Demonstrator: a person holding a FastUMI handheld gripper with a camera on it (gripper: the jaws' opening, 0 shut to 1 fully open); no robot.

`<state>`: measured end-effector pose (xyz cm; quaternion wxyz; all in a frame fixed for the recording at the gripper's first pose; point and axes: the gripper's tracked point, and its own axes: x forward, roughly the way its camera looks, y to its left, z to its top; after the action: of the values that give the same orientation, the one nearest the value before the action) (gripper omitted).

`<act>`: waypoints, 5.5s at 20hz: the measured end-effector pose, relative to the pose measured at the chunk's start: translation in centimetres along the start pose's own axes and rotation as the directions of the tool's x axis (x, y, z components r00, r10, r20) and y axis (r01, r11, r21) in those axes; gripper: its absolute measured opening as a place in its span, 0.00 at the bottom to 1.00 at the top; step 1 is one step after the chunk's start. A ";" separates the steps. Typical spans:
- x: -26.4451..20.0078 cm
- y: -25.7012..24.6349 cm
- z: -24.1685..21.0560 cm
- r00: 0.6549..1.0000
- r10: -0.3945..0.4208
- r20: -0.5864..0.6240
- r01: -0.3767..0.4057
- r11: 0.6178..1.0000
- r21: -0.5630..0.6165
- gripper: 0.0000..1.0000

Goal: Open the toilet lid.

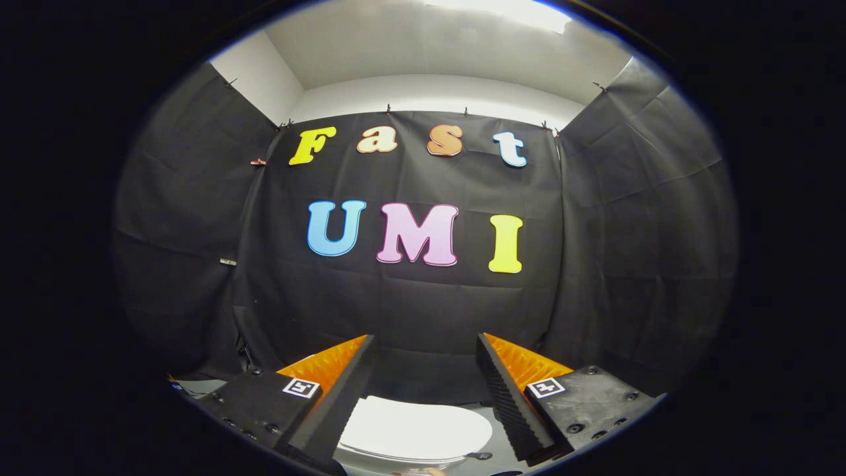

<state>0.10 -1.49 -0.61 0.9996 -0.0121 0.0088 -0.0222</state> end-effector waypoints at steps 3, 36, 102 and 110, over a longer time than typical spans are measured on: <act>0.2 -0.5 -0.4 1.000 -0.014 -0.008 0.014 1.000 -0.009 0.98; 7.6 -19.5 -26.9 0.863 -0.183 -0.472 0.381 0.849 0.367 0.99; 8.6 -15.5 -46.5 0.746 0.093 -0.660 0.482 0.608 0.630 0.05; 10.2 -10.4 -35.5 0.824 0.060 -0.563 0.304 0.791 0.530 0.05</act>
<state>9.23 -13.17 -36.04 0.9009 0.3105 0.2884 -0.0940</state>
